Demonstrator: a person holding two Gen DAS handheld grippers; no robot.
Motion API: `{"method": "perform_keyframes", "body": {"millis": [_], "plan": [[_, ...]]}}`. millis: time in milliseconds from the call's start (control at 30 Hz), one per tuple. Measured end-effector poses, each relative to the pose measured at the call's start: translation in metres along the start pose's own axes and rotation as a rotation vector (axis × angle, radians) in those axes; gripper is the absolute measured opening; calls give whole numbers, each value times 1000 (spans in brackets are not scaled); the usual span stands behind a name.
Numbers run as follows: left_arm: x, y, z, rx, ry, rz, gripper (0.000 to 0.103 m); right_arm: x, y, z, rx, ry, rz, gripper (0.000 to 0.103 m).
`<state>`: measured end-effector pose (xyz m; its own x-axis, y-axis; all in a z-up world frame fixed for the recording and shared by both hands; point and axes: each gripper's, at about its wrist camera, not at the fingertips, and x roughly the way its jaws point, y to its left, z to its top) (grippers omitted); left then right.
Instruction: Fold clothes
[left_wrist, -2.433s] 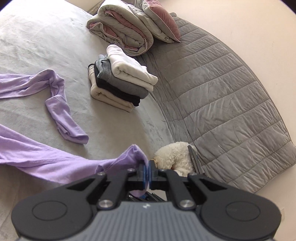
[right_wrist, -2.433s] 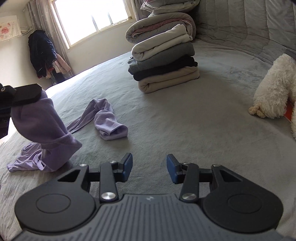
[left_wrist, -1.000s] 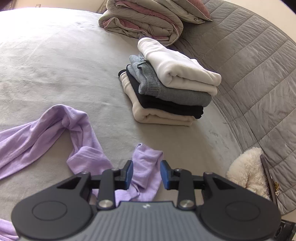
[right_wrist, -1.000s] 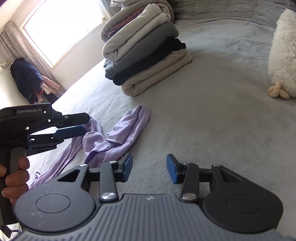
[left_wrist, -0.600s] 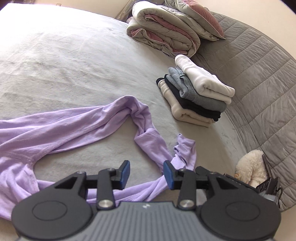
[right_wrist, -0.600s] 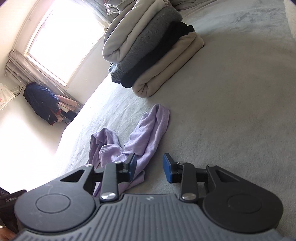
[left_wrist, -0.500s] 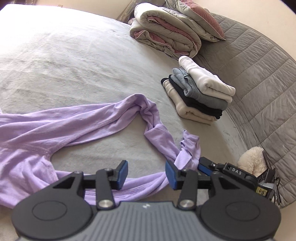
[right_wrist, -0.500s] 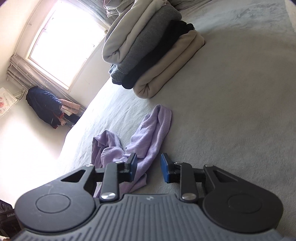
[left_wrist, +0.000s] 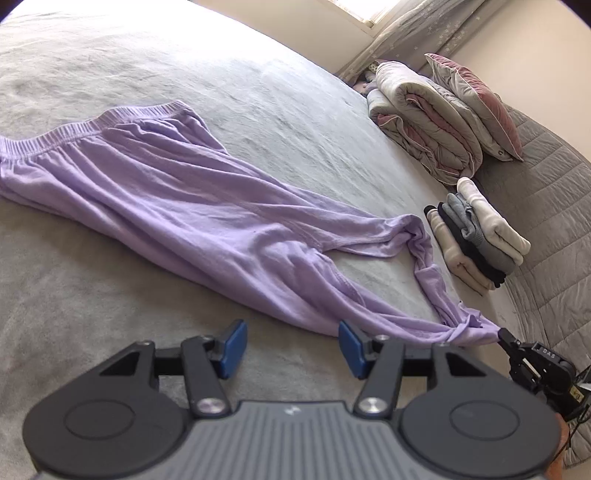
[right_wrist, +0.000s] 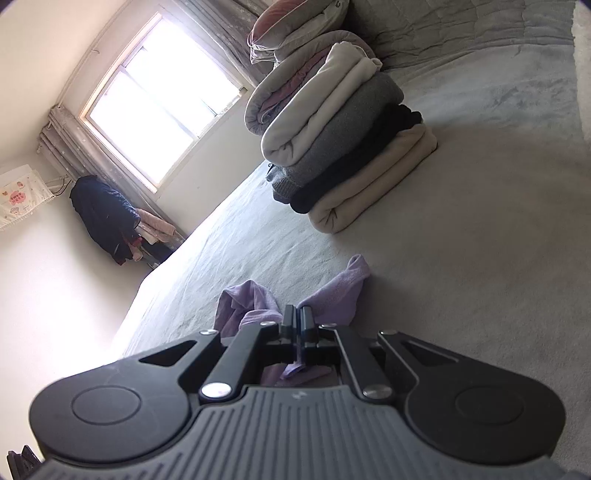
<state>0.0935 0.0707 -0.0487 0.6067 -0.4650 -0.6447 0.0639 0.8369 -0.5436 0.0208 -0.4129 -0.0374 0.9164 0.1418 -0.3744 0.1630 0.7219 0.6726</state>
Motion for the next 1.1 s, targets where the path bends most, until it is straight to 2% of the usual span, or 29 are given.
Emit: {"method": "perform_keyframes", "body": {"millis": [167,233,333,467,533,567,633,800,1100], "plan": [[-2,0,-4,-22,-39,2,56,-25,6,-1,-81,-10,-43,2],[0,-3,-5,-17,-47,16,56,-27,7,-5,-126,33,-83,3],[3,-8,-7,-15,-58,31,56,-13,0,-19,-194,183,-170,3],[5,-12,-11,-8,-60,27,56,-12,-2,-31,-225,221,-172,15],[6,-14,-13,0,-62,28,56,-12,5,-31,-228,208,-157,19],[7,-16,-14,6,-65,31,56,-13,9,-31,-229,201,-149,29],[10,-16,-16,13,-74,35,56,-13,16,-31,-232,188,-134,41],[10,-13,-26,33,-123,21,56,-4,39,-33,-266,175,-102,41],[5,-22,-32,75,-157,33,54,39,68,-57,-302,255,-96,41]]}}
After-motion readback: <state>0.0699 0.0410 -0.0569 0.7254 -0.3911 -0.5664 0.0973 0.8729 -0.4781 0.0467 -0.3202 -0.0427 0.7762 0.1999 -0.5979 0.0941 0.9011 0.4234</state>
